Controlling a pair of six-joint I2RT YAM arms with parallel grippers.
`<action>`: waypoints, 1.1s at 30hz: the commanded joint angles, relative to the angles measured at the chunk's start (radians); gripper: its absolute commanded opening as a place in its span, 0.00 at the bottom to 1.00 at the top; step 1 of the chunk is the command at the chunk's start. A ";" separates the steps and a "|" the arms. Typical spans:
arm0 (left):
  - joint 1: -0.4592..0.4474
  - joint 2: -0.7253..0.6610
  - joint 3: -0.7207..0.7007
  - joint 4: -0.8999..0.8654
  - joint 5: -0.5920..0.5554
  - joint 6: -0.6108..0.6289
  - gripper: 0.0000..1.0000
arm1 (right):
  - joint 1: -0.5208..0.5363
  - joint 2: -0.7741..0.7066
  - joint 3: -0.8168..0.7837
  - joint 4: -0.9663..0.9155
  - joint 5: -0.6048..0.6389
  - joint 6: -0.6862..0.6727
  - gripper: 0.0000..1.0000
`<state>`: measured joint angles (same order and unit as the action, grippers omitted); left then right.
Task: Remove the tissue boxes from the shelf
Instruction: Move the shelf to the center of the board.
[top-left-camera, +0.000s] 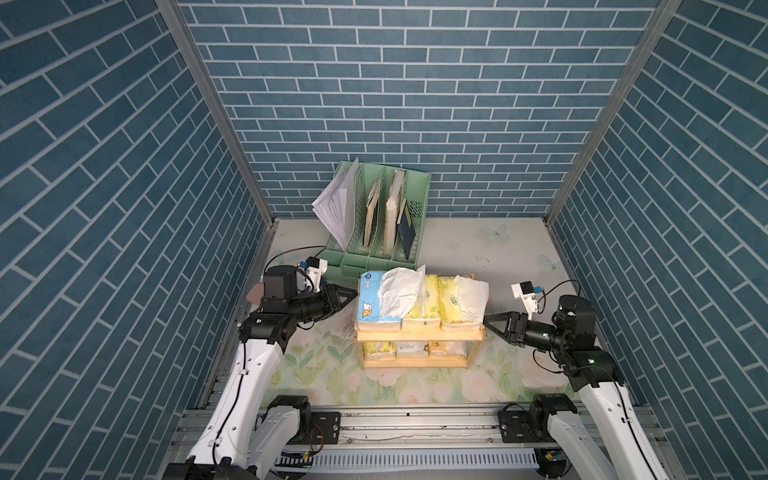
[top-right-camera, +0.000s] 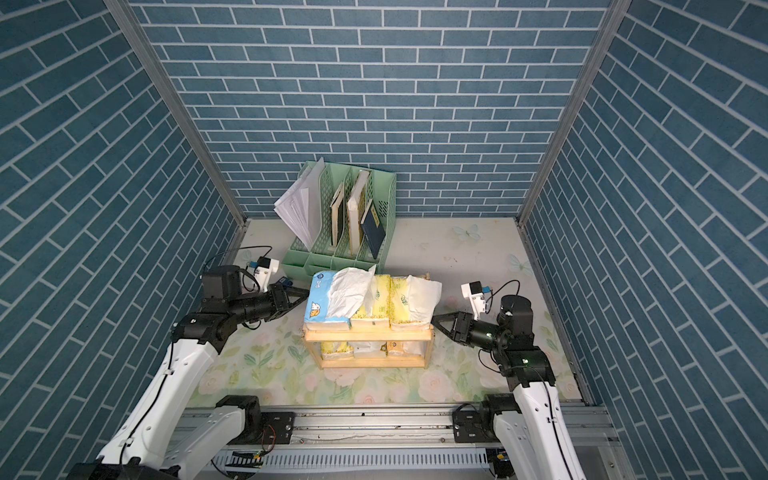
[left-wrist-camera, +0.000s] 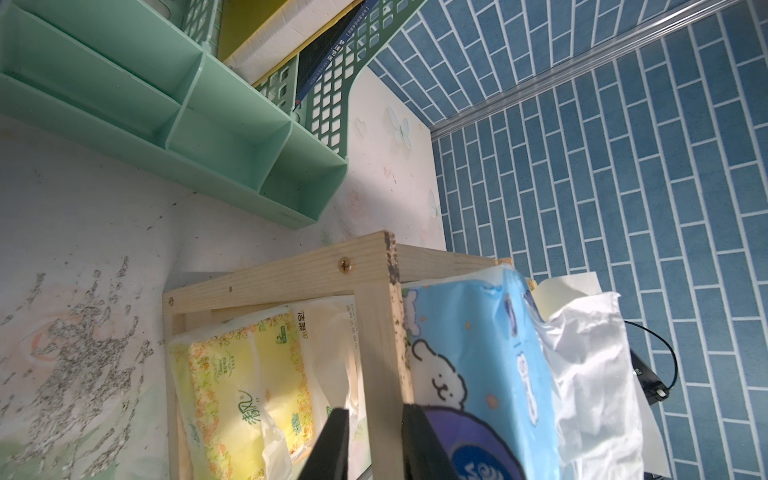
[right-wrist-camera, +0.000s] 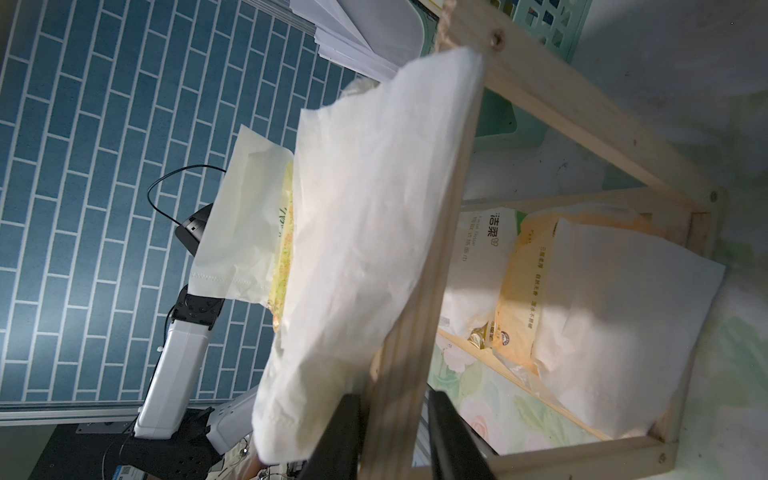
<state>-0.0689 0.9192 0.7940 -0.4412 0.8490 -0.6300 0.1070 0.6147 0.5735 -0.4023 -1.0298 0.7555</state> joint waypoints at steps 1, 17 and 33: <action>-0.050 0.017 -0.016 0.010 0.000 -0.014 0.27 | 0.006 0.013 0.033 0.027 0.063 -0.005 0.29; -0.285 0.196 0.105 0.142 -0.151 -0.075 0.27 | -0.091 0.090 0.067 0.007 0.127 -0.122 0.24; -0.361 0.447 0.293 0.265 -0.232 -0.055 0.25 | -0.299 0.281 0.188 0.011 0.010 -0.314 0.24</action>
<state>-0.4053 1.3293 1.0527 -0.2211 0.6136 -0.7067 -0.1978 0.8795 0.7406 -0.4133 -0.9707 0.4919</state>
